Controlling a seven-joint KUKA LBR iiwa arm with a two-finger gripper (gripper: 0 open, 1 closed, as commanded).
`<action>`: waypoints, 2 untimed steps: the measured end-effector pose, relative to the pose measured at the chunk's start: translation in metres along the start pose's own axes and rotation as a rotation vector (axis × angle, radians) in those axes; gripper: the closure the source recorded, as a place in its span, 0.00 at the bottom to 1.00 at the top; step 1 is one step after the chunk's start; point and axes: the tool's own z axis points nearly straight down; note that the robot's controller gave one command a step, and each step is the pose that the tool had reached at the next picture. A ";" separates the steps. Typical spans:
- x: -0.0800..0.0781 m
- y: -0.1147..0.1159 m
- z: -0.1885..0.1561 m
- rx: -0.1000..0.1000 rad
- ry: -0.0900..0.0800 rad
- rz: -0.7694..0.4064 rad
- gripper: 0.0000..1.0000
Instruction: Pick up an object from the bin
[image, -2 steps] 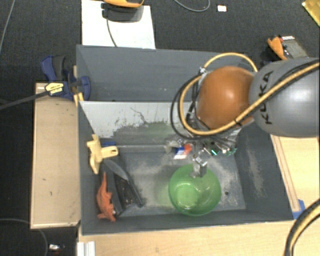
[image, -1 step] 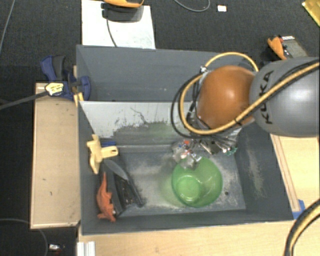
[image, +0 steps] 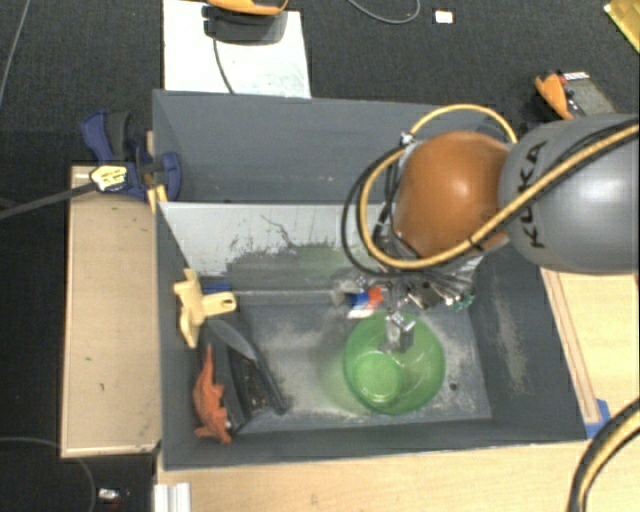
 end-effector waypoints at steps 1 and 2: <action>0.000 0.000 0.000 0.000 0.000 0.003 1.00; 0.000 0.000 0.000 0.000 0.001 0.005 0.00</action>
Offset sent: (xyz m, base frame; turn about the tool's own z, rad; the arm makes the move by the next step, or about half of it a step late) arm 0.0000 0.0000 0.0000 0.0000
